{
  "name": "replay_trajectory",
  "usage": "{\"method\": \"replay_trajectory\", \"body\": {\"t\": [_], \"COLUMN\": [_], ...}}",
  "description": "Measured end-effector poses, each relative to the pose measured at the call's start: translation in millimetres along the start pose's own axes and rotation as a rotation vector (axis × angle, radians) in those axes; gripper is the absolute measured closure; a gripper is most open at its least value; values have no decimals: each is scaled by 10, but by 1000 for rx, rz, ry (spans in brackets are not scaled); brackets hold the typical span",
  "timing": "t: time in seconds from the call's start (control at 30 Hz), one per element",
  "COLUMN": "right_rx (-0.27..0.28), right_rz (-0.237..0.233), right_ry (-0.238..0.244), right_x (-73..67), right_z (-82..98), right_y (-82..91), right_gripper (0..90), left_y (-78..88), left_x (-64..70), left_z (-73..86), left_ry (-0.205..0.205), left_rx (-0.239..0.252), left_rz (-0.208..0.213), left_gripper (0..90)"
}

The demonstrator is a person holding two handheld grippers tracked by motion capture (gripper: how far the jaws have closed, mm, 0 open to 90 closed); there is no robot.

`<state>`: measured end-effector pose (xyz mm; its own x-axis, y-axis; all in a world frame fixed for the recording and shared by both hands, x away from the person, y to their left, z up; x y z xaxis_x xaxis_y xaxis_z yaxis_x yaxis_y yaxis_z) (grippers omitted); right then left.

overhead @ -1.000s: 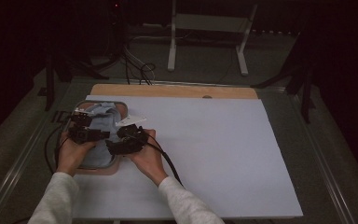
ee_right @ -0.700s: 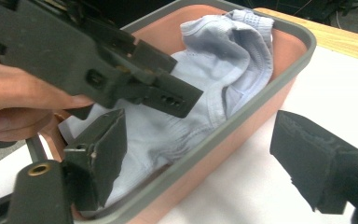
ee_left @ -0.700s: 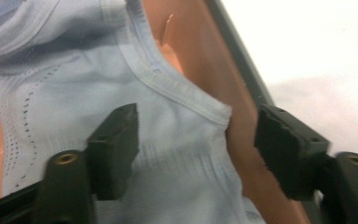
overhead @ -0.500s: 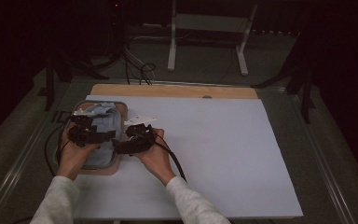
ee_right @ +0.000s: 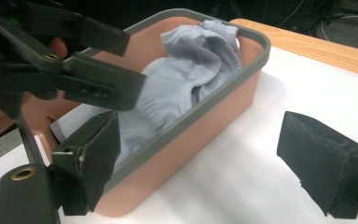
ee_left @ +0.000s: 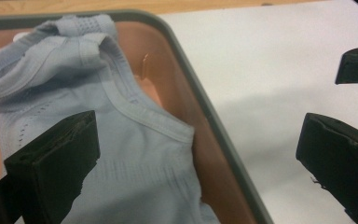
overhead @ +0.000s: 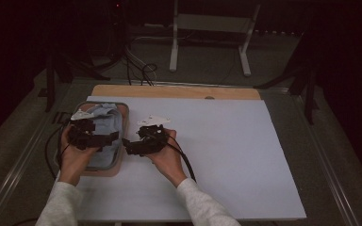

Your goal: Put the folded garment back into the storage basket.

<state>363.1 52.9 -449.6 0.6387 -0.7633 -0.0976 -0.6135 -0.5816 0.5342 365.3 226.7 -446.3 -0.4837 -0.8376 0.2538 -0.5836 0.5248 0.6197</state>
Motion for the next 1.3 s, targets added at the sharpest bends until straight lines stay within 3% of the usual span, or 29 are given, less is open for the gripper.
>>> {"method": "replay_trajectory", "body": {"t": [0.1,0.27,0.6,1.03,1.3], "right_rx": [10,23,39,54,78], "right_rz": [-7,-6,-6,-13,-14], "right_ry": [-20,-9,-5,7,-1], "right_x": [35,77,165,270,358], "right_z": [6,18,60,120,133], "right_y": [44,118,241,420,568], "right_gripper": [120,113,103,99,99], "left_y": [24,56,121,224,239], "left_x": [52,113,171,282,334], "left_z": [2,14,101,373,436], "left_ry": [-23,-47,-59,-66,-82], "left_rx": [2,21,49,105,99], "left_rz": [-6,-13,-15,6,9], "left_gripper": [4,4,4,4,4]}}
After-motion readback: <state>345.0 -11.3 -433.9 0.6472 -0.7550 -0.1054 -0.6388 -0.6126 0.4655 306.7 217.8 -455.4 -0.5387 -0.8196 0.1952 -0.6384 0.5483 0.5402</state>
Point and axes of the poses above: each handheld gripper's, and its own axes: y roughly backward along the jaws, z roughly out of its underside, x roughly to its right, the point moved 5 cm from there along -y, roughly forward along the jaws, and after that the axes turned 8 degrees about z, right-handed, at the moved point
